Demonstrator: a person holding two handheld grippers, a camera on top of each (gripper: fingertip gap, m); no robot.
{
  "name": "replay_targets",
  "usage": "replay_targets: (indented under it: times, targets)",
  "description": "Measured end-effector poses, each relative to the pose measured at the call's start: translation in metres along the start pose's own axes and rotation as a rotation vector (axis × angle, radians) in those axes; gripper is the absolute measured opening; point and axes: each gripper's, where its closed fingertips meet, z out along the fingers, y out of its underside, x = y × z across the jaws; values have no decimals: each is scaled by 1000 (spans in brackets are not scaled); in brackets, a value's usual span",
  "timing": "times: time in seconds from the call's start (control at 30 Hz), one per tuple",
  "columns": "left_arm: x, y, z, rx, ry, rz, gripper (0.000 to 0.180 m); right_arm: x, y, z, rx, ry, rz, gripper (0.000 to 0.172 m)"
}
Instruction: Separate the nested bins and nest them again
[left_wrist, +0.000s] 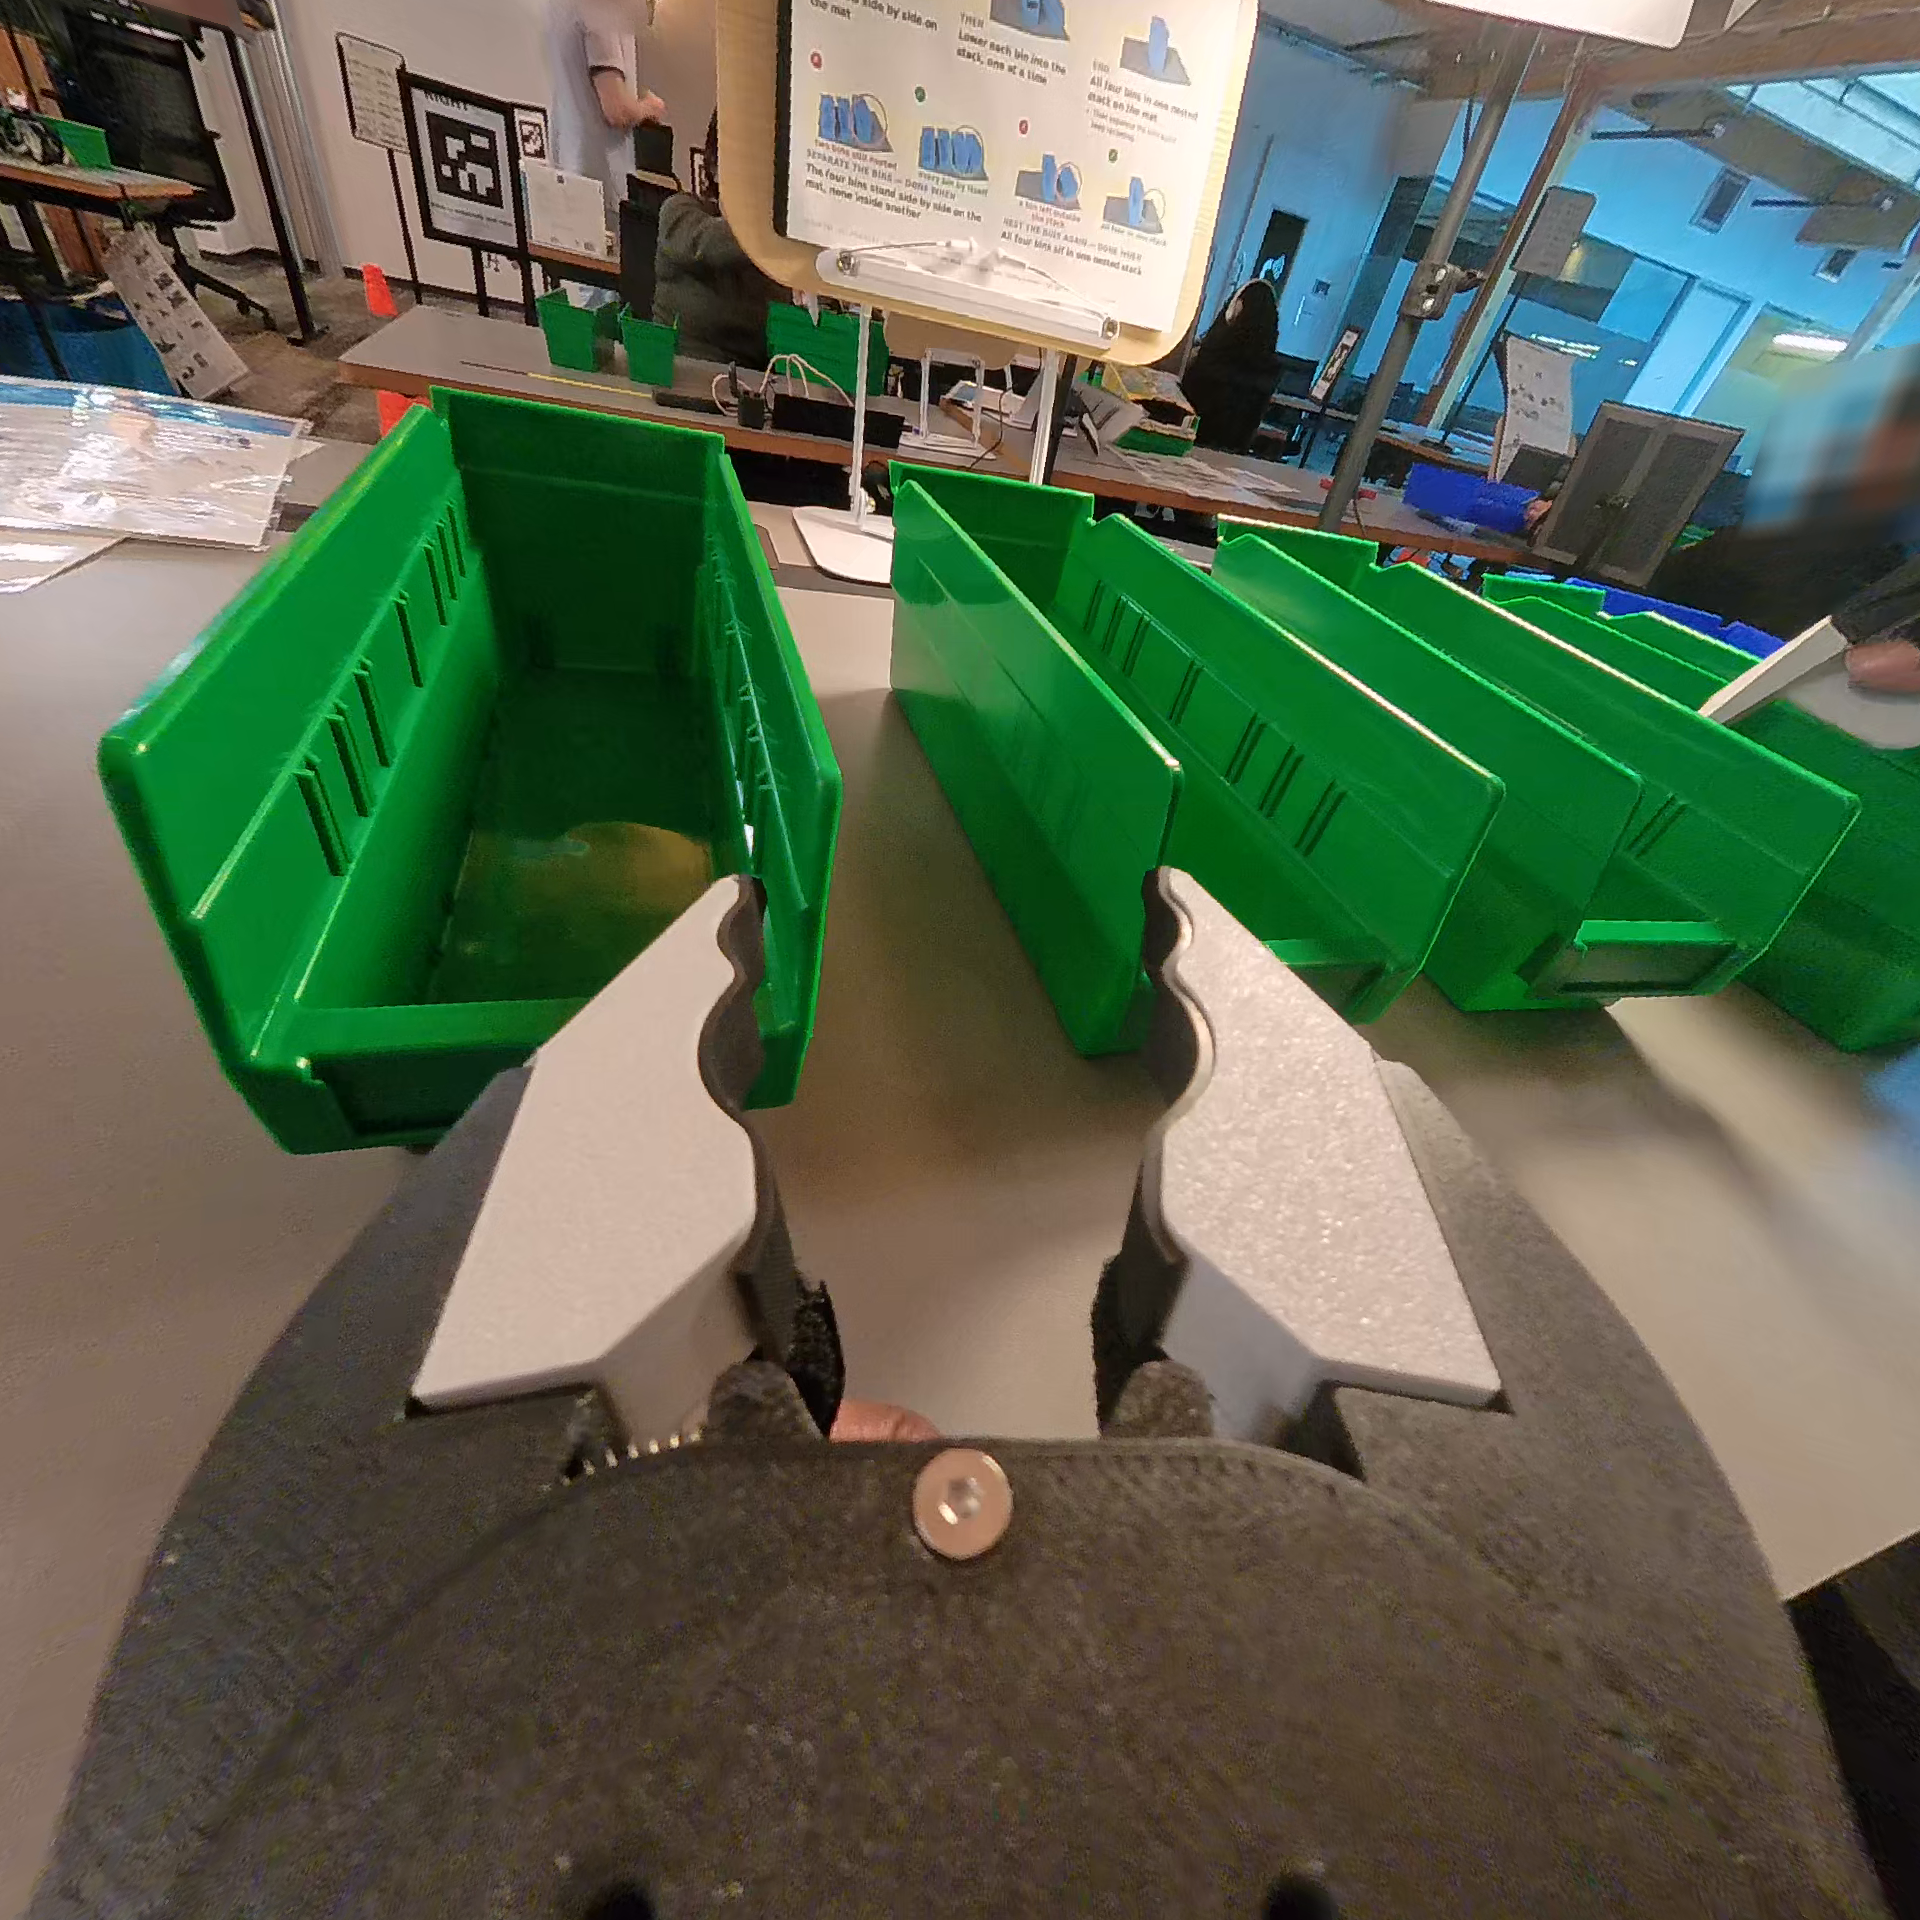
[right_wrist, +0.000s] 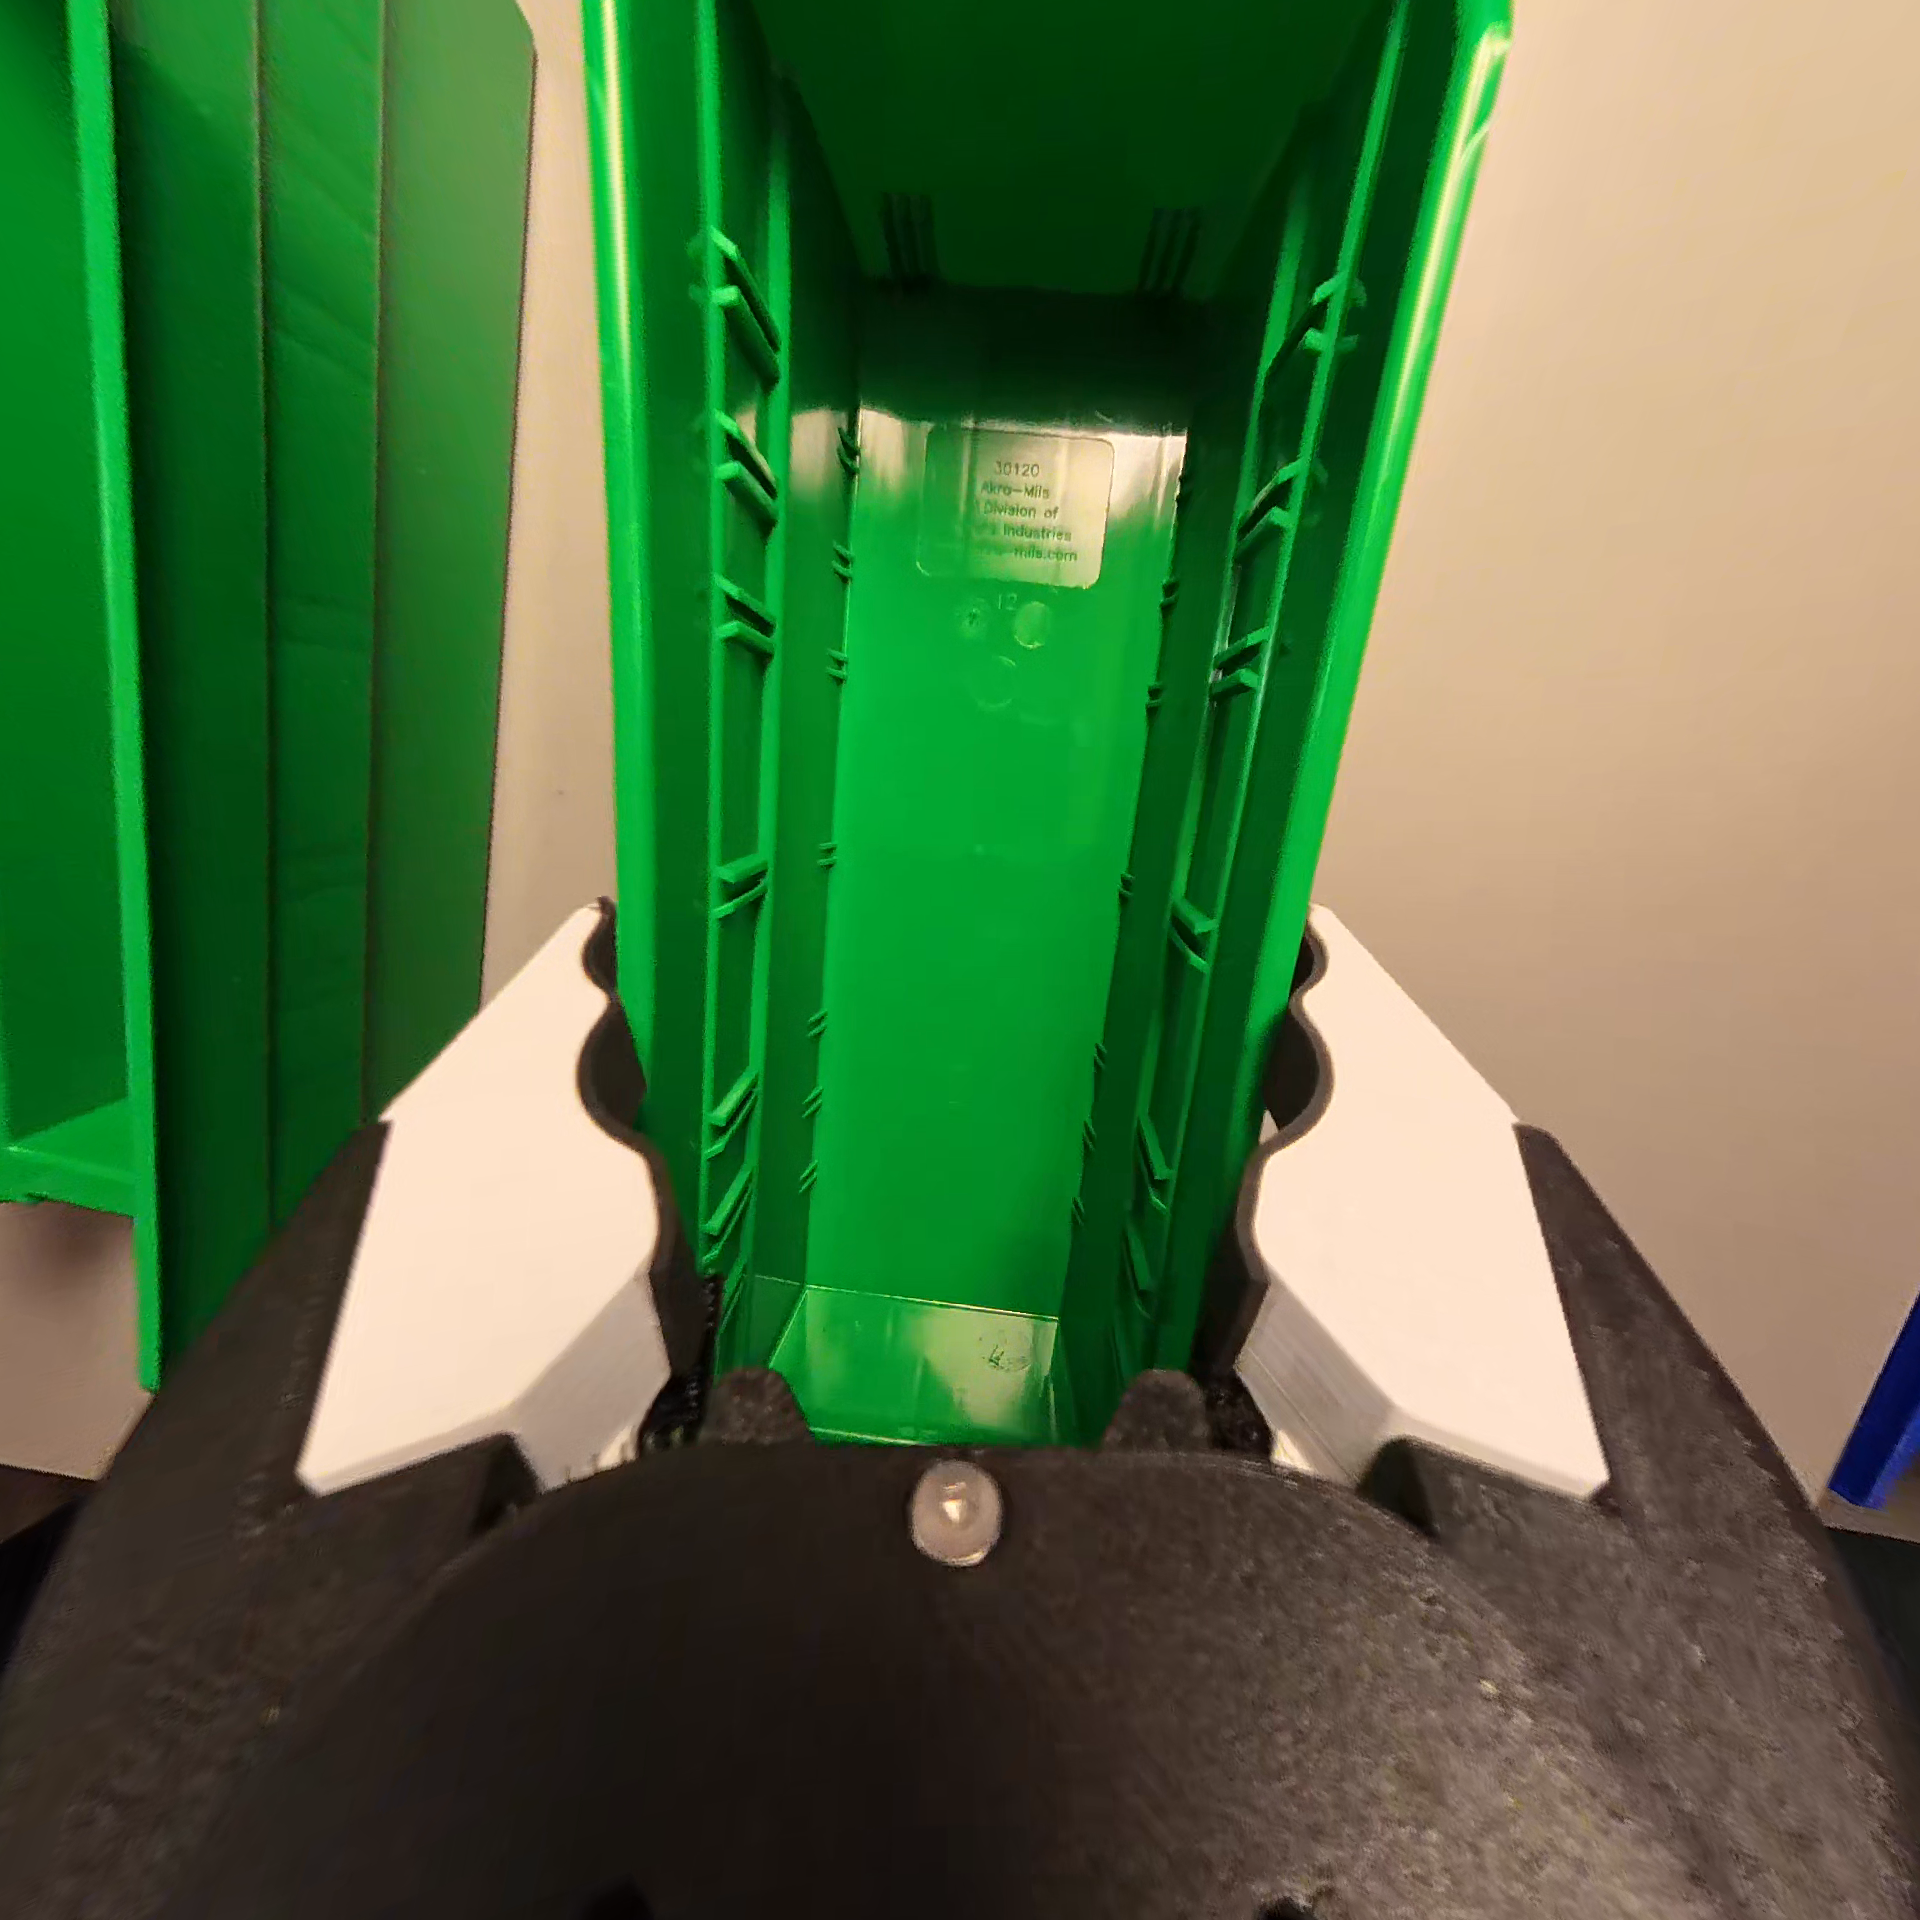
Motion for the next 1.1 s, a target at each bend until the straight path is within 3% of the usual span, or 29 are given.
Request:
replay_targets:
  times: [0.23,0.47,0.67,0.93,1.1]
  targets:
    - [0,0,0,-1,2,-4,72,-2,0,-4,12,-14,-12,98]
    - [-1,1,1,-7,2,-8,72,-8,0,-10,35,-80,-2,94]
    - [-1,2,1,-13,2,-9,72,-23,-13,-44,117,-182,10,94]
    - [0,1,1,-9,-2,-2,72,-93,-49,-119,281,-478,103,97]
    - [0,0,1,-5,-3,-1,72,-142,-58,-123,291,-560,177,98]
